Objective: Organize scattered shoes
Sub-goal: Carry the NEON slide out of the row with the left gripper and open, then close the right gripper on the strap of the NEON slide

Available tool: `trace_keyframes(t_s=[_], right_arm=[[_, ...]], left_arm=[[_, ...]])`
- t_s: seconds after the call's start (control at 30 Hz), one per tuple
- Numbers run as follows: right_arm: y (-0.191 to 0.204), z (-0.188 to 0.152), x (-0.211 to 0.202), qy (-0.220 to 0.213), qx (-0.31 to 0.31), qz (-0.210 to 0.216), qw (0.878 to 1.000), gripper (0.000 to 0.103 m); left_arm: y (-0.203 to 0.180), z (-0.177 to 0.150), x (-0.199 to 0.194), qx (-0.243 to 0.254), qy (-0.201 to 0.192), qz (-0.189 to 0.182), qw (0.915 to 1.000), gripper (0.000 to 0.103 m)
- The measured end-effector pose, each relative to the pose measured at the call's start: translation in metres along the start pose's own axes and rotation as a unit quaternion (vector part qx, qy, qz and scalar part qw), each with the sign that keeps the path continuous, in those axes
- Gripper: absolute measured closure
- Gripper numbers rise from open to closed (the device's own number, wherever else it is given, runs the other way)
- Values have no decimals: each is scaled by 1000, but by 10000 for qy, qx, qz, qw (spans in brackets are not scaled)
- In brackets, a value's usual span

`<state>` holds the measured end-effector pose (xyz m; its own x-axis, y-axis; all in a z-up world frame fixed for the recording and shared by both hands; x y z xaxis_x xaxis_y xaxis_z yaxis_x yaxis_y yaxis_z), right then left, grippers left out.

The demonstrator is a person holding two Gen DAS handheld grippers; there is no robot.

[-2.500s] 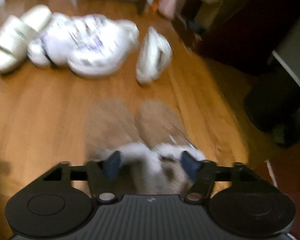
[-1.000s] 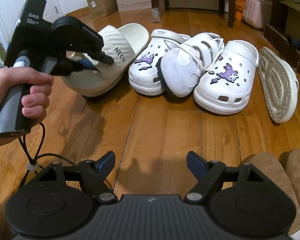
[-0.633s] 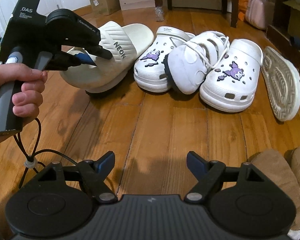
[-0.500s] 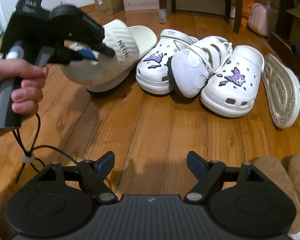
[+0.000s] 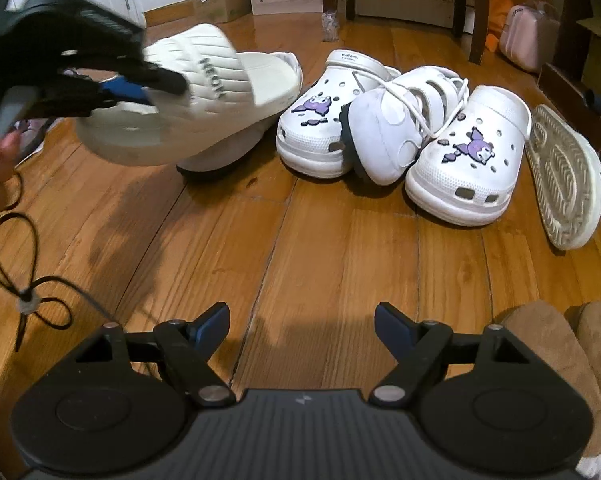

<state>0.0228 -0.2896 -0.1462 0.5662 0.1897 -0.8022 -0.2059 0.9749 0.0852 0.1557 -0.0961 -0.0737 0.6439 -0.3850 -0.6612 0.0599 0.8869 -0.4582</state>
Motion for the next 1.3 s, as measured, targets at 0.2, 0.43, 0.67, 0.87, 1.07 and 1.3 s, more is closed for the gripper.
trace_keyframes(t_s=[0.2, 0.43, 0.67, 0.87, 1.07, 1.3], right_arm=[[11, -14, -1, 129, -10, 145, 9998, 22], [22, -34, -4, 268, 223, 298, 9989, 22], [40, -43, -3, 405, 225, 435, 9980, 22], [84, -13, -1, 115, -489, 839, 9952, 22], [157, 15, 14, -354, -2440, 980, 9642, 19], [208, 20, 50, -207, -3357, 1210, 9339, 18]], left_arm=[[-3, -11, -57, 131, -152, -6, 9998, 86], [52, -101, -50, -1083, 913, 151, 9898, 84], [77, -146, -61, -1245, 1768, 349, 9757, 39], [93, -116, -83, -657, 1107, 828, 9882, 20], [126, -125, -75, -882, 1162, 1213, 9818, 20], [137, -125, -86, -605, 1116, 1390, 9821, 20]])
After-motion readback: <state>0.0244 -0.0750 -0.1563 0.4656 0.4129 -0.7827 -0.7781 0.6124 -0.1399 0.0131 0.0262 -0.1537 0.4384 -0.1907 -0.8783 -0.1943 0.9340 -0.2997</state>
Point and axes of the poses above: each gripper's, at about its wrist camera, not at the fingertips, and x roughly the way its jaws point, y to its left, z to its top, the point moved 10 cm from there along x, roughly the way its jaws point, and after that the axes turned 2 degrees about y, right-handed, at the moved point
